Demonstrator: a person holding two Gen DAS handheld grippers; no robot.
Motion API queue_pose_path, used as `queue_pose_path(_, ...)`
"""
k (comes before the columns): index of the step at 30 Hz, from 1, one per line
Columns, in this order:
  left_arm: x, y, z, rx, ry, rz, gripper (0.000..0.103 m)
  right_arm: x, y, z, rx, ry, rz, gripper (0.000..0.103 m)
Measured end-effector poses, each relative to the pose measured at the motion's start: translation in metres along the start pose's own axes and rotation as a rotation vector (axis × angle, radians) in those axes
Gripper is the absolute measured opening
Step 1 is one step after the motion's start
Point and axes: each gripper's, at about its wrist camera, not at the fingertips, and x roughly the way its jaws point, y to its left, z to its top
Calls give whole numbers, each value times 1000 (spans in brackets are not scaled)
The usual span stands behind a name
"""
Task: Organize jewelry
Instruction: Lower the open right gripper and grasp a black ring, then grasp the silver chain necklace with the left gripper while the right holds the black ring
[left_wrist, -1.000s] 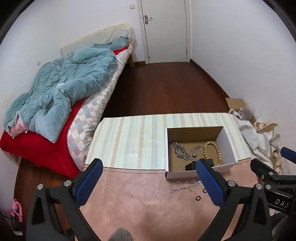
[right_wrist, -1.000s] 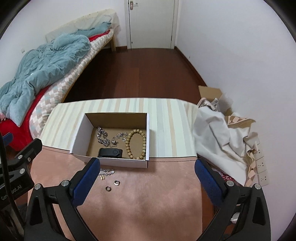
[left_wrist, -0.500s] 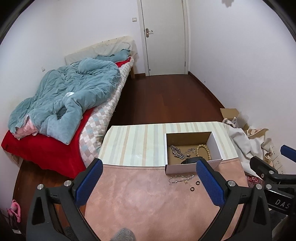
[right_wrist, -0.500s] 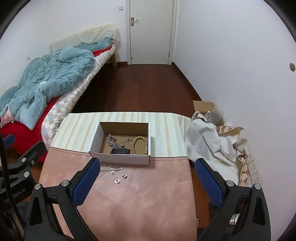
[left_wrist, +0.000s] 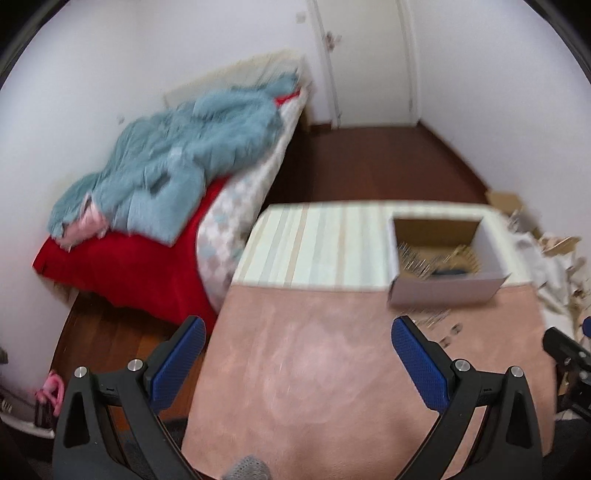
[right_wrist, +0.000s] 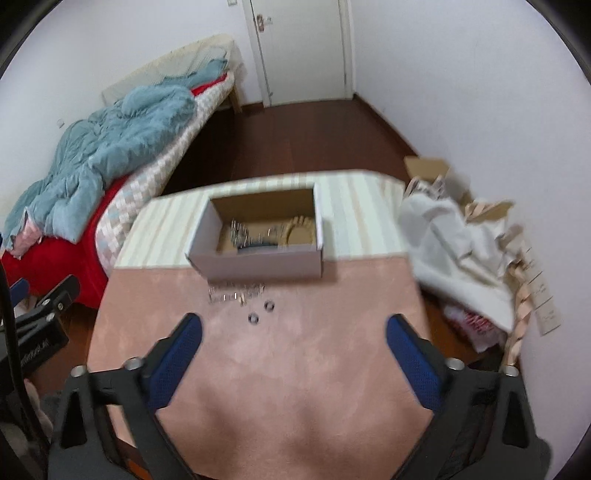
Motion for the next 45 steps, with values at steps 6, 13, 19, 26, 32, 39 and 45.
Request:
queue_pose_path(6,62,-4,-22,4,133,70,103,75,-3,-18,7,99,109,56)
queue_pose_path(13,108,3,-28,18,207,109,103,139,12,-7,-39,124,116,47)
queue_pose_path(19,129,3,-30,34,237,121,103,168,26,-3,-102,133,87,44)
queue_pose_path(26,138,4,-32,37,254,125,103,182,44,-9,-223,127,2,14)
queue_pose_path(32,129,-8,-28,25,240,60,103,172,23,-7,-151,121,9,13)
queue_pose_path(39,128,-59,-23,37,241,-126,102,146,-38,-8,-20,110,-27,13)
queue_pose_path(45,154,-81,-10,3,286,-243,99,141,-61,-10,32,93,-50,13)
